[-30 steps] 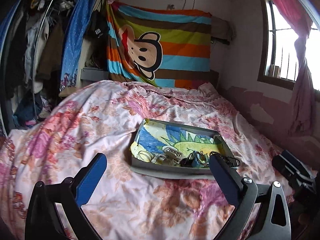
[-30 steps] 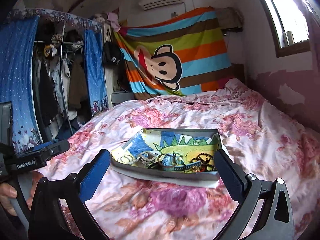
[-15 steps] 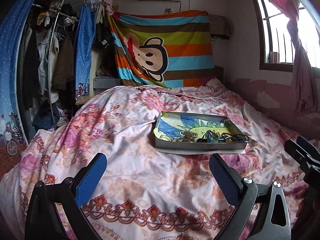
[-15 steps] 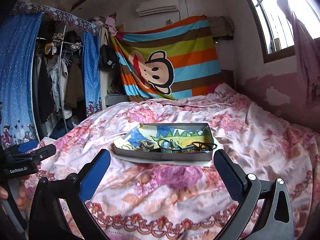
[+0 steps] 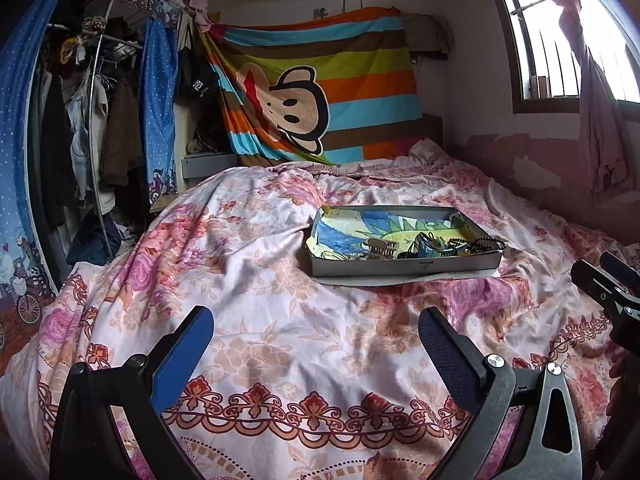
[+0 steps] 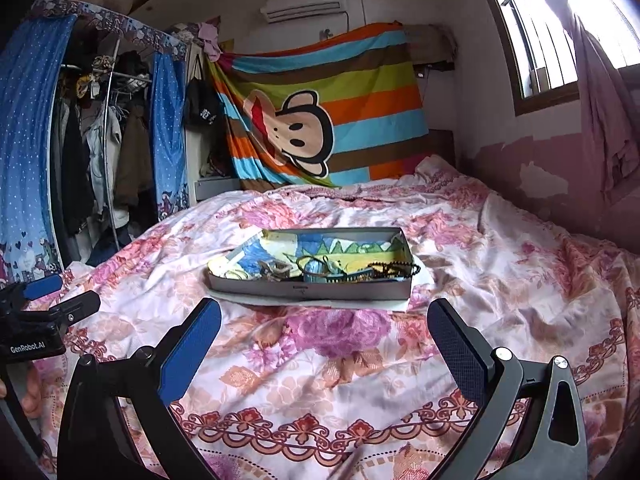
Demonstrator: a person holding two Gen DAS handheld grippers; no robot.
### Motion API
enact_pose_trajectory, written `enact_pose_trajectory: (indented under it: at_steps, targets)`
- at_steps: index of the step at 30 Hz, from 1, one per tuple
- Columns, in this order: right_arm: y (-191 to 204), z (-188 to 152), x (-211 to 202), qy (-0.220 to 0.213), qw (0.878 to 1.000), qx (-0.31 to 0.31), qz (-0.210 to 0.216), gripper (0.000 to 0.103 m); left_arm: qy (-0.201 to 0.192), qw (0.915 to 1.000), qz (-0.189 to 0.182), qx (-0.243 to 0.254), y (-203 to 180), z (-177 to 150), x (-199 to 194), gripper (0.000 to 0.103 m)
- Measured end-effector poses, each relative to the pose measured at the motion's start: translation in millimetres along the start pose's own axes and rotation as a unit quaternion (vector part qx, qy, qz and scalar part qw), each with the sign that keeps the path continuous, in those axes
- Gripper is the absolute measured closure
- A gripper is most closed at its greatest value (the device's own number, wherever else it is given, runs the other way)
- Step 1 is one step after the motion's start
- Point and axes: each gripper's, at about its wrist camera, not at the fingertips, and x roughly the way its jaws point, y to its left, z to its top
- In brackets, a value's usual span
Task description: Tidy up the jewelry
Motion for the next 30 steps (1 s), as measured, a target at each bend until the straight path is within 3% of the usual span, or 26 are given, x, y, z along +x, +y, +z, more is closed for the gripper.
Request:
enact_pose_trajectory:
  at_steps: [30]
  targets:
    - [7.8, -9.1, 11.6, 0.017, 1.0, -0.01, 0.005, 0.002, 0.014, 0.9999, -0.002, -0.002, 0.6, -7.1, 5.3, 0.0]
